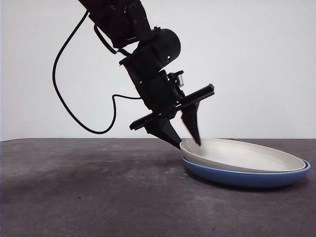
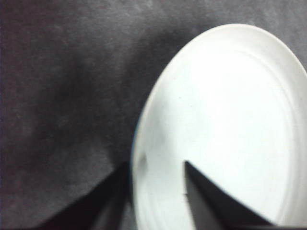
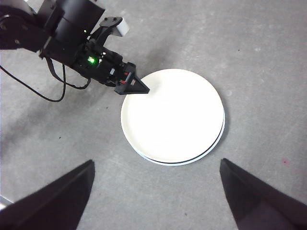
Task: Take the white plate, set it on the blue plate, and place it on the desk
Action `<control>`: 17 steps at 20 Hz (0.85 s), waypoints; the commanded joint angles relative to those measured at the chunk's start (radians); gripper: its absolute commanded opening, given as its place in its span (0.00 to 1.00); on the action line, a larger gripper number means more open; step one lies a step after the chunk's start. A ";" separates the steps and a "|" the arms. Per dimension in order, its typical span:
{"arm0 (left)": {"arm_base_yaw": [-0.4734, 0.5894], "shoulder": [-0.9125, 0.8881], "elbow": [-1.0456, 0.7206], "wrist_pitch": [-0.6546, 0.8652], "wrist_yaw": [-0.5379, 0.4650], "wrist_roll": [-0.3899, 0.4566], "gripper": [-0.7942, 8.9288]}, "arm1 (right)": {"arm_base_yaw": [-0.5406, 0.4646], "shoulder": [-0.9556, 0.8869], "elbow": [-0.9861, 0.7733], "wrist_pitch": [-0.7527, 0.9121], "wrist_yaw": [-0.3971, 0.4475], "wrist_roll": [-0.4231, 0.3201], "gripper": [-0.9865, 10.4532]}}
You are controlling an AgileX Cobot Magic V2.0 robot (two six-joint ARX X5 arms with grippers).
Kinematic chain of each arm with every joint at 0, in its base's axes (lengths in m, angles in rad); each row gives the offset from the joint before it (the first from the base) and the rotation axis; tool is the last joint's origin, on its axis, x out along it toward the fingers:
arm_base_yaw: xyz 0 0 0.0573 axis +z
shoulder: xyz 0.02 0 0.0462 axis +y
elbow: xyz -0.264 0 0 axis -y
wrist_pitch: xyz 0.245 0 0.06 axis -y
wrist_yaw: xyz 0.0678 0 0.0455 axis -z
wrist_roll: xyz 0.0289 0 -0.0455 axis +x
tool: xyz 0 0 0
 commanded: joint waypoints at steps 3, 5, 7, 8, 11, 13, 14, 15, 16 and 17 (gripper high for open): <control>-0.010 0.030 0.100 -0.074 -0.001 0.058 0.48 | 0.005 0.006 0.020 0.005 0.002 0.010 0.45; -0.010 0.030 0.144 -0.133 -0.001 0.091 0.48 | 0.005 0.006 0.020 0.005 0.002 0.010 0.45; -0.010 0.029 0.206 -0.213 -0.001 0.119 0.48 | 0.005 0.006 0.020 0.005 0.002 0.010 0.45; -0.009 0.026 0.238 -0.250 -0.001 0.133 0.48 | 0.005 0.007 0.020 0.005 0.002 0.010 0.45; 0.005 -0.028 0.291 -0.312 -0.001 0.175 0.48 | 0.005 0.008 0.020 -0.008 0.014 0.008 0.45; 0.023 -0.101 0.291 -0.312 -0.002 0.180 0.48 | 0.005 0.008 0.019 -0.018 0.052 0.003 0.45; 0.035 -0.143 0.291 -0.313 -0.002 0.181 0.48 | 0.005 0.008 0.019 -0.019 0.059 0.003 0.45; 0.051 -0.185 0.290 -0.316 -0.002 0.186 0.48 | 0.005 0.008 0.019 -0.018 0.058 0.003 0.45; 0.067 -0.227 0.290 -0.328 -0.002 0.198 0.48 | 0.005 0.008 0.019 -0.019 0.058 0.003 0.45; 0.083 -0.267 0.289 -0.348 -0.002 0.210 0.48 | 0.005 0.008 0.019 -0.019 0.058 0.003 0.45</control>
